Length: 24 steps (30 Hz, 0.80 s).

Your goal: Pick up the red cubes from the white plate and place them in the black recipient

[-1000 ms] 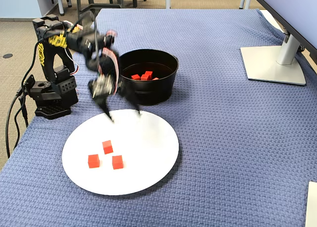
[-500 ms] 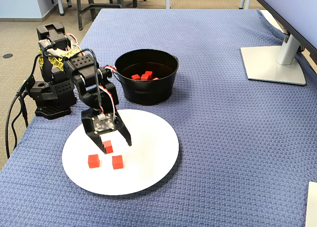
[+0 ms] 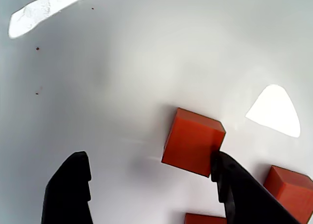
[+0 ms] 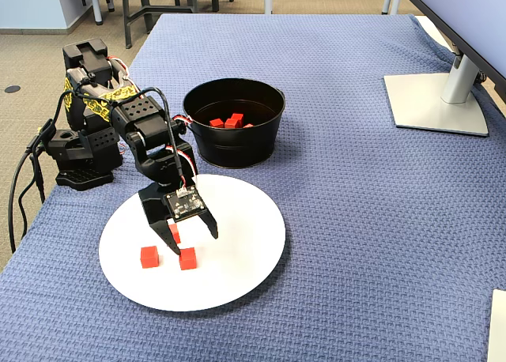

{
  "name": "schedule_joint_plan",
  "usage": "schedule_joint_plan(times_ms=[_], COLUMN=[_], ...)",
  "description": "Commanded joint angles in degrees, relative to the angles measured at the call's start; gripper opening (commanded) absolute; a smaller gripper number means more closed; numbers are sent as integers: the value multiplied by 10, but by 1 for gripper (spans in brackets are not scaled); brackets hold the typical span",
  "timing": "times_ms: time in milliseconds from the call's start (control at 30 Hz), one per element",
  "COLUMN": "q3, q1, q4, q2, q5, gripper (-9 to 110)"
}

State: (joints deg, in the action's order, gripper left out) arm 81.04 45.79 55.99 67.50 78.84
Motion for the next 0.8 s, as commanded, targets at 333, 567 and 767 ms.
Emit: schedule_joint_plan(times_ms=[333, 567, 767], q3=[34, 31, 31], q1=[13, 12, 15], q4=[-64, -17, -25], q2=[43, 88, 71], q5=[-29, -47, -35], gripper=[24, 24, 24])
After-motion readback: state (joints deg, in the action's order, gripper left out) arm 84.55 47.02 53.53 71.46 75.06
